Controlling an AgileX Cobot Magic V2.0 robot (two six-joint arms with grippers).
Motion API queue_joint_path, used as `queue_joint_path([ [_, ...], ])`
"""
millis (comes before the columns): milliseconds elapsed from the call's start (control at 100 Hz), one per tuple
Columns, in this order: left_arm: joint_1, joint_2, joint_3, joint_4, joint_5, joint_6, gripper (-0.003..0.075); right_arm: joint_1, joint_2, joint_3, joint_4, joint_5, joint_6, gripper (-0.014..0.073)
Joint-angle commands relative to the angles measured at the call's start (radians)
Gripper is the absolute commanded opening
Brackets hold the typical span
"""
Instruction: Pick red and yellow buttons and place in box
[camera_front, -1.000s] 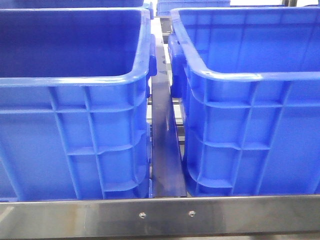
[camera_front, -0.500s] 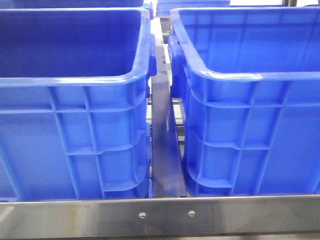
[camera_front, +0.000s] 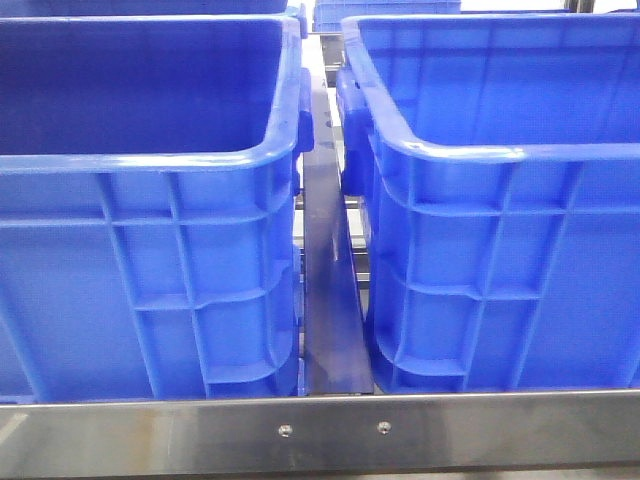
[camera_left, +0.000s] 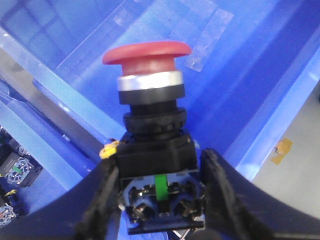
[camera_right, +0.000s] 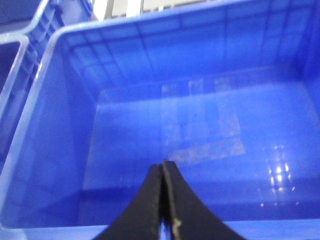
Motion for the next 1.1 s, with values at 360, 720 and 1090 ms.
queue_joint_path([
  [360,-0.009,-0.044,-0.028,0.026,-0.062,0.0,-0.0019,-0.002,0.019,-0.035,0.17,-0.076,0.001,0.0617],
  [720,-0.009,-0.044,-0.028,0.026,-0.062,0.0,-0.0019,-0.001,0.201,-0.035,0.707,-0.129,-0.384,0.0611],
  [1090,-0.009,-0.044,-0.028,0.026,-0.062,0.001,-0.0019,-0.001,0.444,-0.035,1.414,0.025,-0.944,0.0611],
])
